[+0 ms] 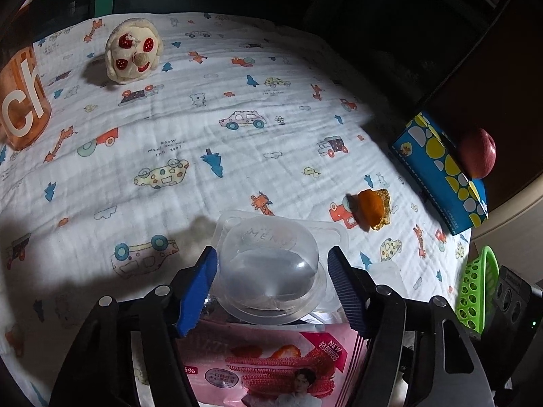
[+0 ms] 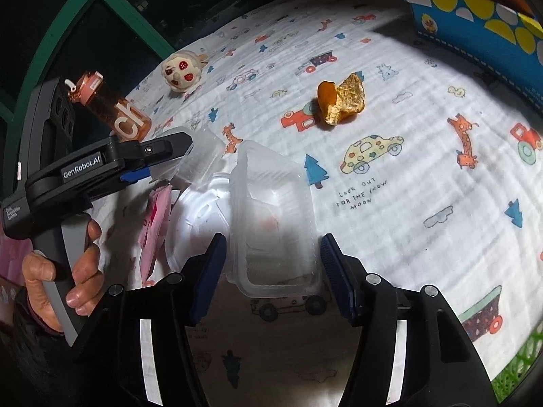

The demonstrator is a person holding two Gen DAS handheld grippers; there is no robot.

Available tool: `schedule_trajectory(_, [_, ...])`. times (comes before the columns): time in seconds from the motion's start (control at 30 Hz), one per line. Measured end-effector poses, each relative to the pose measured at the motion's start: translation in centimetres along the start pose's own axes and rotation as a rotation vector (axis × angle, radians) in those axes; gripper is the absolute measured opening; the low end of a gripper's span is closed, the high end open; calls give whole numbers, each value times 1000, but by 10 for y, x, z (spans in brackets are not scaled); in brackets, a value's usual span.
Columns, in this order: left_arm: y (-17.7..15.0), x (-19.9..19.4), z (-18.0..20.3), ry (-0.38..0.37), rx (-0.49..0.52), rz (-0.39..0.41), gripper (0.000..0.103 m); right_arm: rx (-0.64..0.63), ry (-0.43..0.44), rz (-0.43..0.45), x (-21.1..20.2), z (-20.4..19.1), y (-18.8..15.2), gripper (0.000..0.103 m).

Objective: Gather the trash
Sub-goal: 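Grasp the clear dome cup with the left gripper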

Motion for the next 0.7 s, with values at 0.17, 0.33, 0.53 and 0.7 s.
schedule_trajectory(0.17, [0,1,-1,-1,-3,-1,59,-42,-28,8,-1,-3,-3,54])
schedule_trajectory(0.33, [2,-8,0,-2,3,20,58,-52,-30,41,-14,-5,-4,54])
schedule_trajectory(0.53, [5,-32,15,-18,37,65,58,-46,-31,89,-40,-4,-2,54])
schedule_trajectory(0.7, [4,-52,39,-44,68,91,58,-32,-50,137,-72,8,-4,54])
Point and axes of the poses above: each gripper's, at about its wrist camera, not at the fingertips, and x roughly the way its jaws point, z to its right, y to its top, the point moved 8 cm from there along x, roughly the way its jaws point, and after that the axes turned 2 degrees about x, right-handed, at the moved point
